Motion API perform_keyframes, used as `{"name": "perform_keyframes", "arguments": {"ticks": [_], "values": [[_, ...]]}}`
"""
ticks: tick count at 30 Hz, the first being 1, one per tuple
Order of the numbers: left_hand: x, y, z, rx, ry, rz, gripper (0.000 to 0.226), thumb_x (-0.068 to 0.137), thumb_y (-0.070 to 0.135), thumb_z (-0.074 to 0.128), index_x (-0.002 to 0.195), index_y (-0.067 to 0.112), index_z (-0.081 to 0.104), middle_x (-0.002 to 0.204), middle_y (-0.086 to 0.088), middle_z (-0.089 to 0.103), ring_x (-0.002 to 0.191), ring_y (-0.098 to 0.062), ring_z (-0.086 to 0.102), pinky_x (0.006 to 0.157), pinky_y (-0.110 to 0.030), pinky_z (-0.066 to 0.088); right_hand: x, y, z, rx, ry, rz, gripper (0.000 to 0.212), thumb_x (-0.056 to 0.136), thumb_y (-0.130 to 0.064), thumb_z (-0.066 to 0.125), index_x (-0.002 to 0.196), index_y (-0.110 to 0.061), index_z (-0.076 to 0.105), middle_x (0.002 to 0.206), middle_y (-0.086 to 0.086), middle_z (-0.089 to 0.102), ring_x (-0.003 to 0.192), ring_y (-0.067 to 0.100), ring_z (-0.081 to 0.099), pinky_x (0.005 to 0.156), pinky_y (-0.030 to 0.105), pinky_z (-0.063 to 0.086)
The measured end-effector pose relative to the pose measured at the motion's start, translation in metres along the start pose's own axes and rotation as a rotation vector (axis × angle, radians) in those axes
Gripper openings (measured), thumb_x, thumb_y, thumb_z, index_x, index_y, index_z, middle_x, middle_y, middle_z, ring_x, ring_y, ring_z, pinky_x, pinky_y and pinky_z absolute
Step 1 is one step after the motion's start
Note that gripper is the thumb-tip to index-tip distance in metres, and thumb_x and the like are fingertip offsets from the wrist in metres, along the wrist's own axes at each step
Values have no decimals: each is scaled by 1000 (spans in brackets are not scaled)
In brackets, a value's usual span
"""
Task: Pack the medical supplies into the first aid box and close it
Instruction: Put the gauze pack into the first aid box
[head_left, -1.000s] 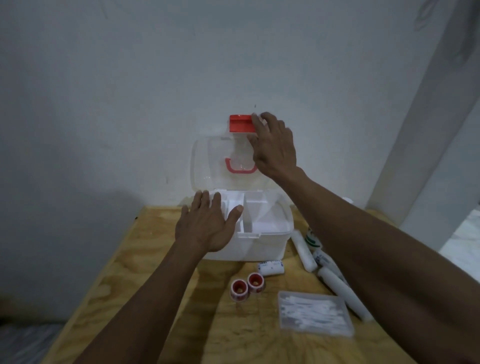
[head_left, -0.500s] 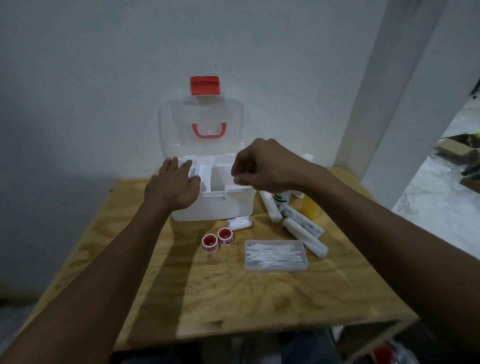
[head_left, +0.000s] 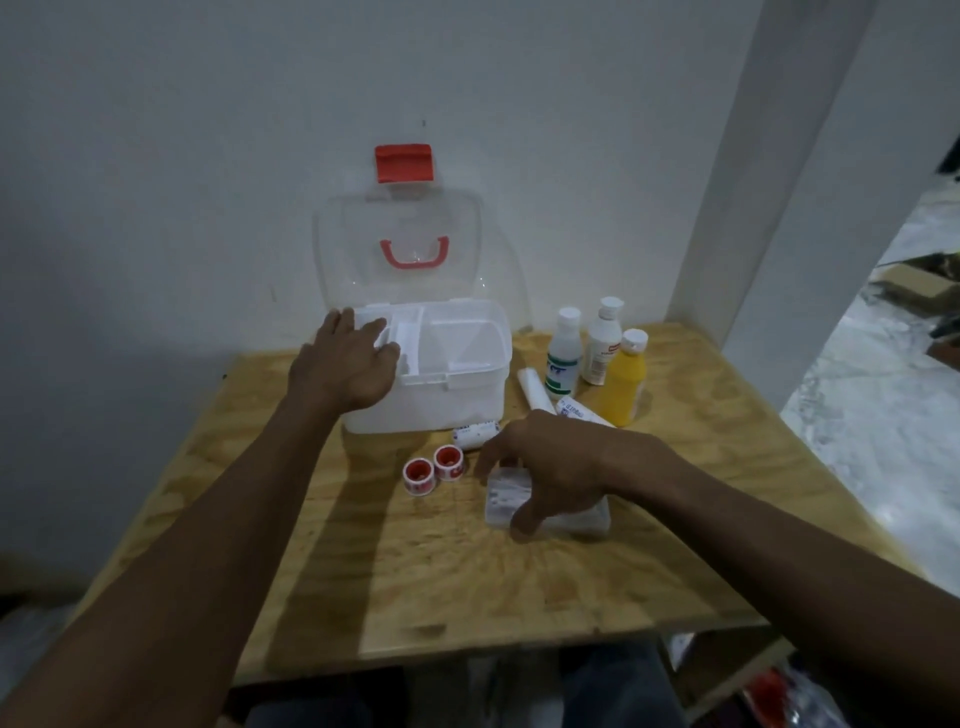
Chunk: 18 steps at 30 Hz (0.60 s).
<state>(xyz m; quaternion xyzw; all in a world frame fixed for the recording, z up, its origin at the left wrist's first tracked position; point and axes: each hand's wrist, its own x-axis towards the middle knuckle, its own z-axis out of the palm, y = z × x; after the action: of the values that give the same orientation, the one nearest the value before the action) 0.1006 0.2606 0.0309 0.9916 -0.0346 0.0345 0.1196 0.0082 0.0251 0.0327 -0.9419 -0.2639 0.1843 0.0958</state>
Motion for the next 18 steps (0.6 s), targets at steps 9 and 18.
{"name": "perform_keyframes", "arguments": {"ticks": [9, 18], "values": [[1, -3, 1, 1, 17, 18, 56, 100, 44, 28, 152, 24, 26, 164, -11, 8, 152, -28, 0, 118, -58, 16, -15, -14, -46, 124, 234, -23, 63, 68, -54, 79, 125, -36, 58, 113, -10, 62, 93, 7, 59, 78, 27, 51], [11, -8, -4, -127, -29, 29, 60, 99, 48, 33, 153, 20, 25, 164, -11, 7, 151, -30, 2, 118, -57, 17, 57, -21, -115, 334, 690, 227, 64, 72, -49, 80, 123, -17, 61, 126, 5, 57, 108, 24, 59, 89, 34, 52]]}}
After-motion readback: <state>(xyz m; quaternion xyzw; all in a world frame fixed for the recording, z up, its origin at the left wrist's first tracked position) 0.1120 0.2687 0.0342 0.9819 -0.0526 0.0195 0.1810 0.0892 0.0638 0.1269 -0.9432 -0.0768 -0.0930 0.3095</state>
